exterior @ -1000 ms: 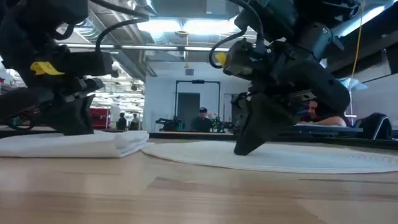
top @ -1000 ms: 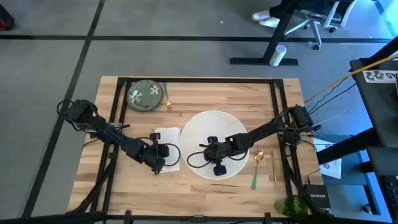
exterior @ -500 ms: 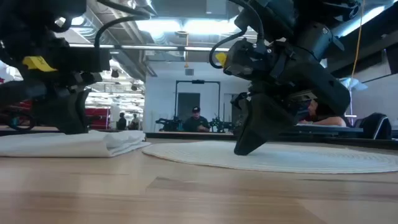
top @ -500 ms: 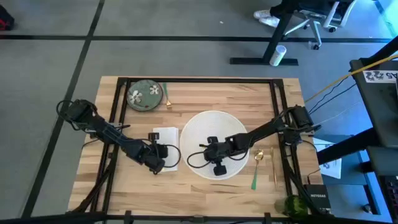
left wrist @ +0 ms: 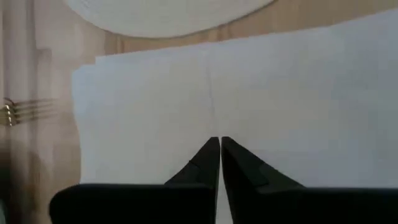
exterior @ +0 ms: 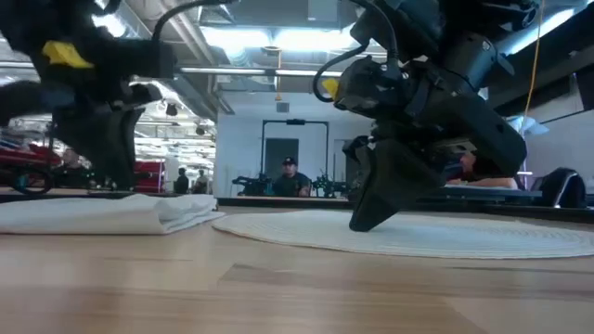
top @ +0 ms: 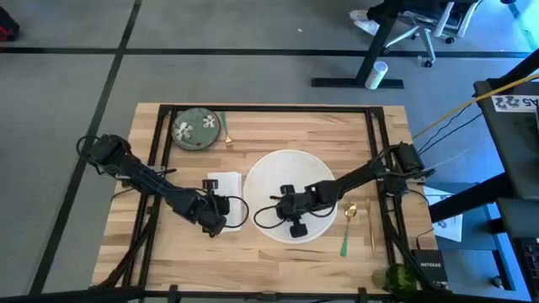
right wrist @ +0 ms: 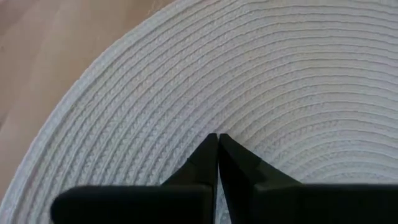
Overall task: Set table place
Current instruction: Adjust the white table napkin and white table mat closer together, then put the green spoon on the right of the white table mat
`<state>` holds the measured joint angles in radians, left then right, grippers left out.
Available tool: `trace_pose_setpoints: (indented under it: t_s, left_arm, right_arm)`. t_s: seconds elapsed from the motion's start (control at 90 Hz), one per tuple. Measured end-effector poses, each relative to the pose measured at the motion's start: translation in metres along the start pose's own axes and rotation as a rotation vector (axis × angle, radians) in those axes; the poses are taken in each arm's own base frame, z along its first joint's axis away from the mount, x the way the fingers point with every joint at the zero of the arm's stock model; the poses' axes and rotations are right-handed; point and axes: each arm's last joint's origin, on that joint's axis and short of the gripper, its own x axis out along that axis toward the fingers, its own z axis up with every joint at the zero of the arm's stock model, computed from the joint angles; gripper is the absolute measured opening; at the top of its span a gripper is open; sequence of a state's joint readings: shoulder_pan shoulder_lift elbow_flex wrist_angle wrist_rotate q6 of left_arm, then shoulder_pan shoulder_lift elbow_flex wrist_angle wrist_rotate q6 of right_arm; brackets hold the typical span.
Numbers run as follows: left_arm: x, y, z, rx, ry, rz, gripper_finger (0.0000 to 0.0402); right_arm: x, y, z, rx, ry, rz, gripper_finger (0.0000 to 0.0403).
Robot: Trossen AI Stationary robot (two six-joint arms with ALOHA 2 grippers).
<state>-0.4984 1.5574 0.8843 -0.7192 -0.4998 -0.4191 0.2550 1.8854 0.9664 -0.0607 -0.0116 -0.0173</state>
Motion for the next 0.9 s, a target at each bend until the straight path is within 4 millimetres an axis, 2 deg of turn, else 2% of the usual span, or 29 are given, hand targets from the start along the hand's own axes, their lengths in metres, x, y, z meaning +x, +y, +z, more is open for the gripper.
trace_pose_setpoints:
  t_s: [0.233, 0.544, 0.722, 0.9]
  left_arm:
    - [-0.013, 0.001, 0.017, -0.028, -0.048, -0.021, 0.0]
    - [-0.022, 0.001, 0.028, -0.064, -0.102, -0.027, 0.0]
    - [-0.021, 0.003, 0.027, -0.13, -0.104, 0.021, 0.0]
    - [-0.023, 0.002, 0.024, -0.156, -0.128, 0.089, 0.0]
  right_arm:
    - [-0.006, 0.001, 0.015, -0.068, 0.0, 0.024, 0.0]
    - [-0.028, 0.0, 0.038, -0.152, 0.151, -0.013, 0.0]
    - [-0.043, 0.012, 0.044, -0.243, 0.277, -0.045, 0.0]
    - [-0.057, 0.039, 0.039, -0.349, 0.41, -0.095, 0.0]
